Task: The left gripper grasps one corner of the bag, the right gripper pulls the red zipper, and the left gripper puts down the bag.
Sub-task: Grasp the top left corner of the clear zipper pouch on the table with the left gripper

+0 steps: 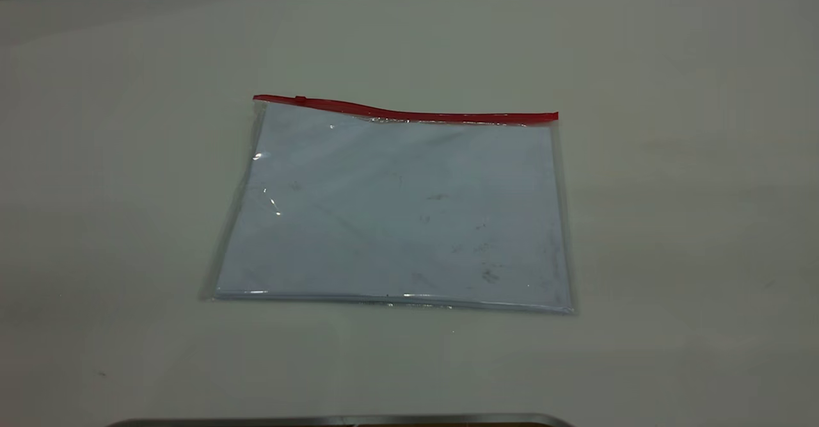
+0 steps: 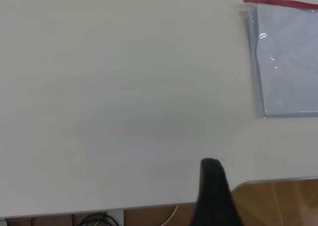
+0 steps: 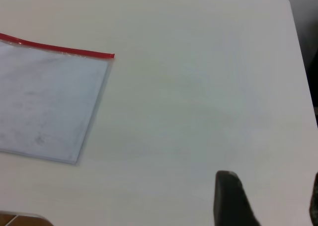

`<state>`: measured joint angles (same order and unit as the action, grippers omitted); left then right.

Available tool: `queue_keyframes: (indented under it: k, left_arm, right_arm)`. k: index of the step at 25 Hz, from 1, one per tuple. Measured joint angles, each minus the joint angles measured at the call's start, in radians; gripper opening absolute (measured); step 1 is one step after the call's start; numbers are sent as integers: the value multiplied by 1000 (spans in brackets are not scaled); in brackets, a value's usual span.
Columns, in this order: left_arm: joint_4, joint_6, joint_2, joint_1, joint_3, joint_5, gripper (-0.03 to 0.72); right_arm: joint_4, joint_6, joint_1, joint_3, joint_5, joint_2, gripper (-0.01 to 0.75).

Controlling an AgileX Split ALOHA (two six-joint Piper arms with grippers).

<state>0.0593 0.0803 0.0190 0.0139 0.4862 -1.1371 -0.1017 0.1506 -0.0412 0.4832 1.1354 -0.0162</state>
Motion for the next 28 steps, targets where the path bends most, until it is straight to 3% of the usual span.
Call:
queue_keyframes:
  k: [20,28]
  left_arm:
    - [0,0,-16,0,23,31,590]
    - [1,-39,-327,0,192,128,590]
  right_arm:
    - [-14,0,0,0,0,0,416]
    - [-46,0,0,78,-15,24,428]
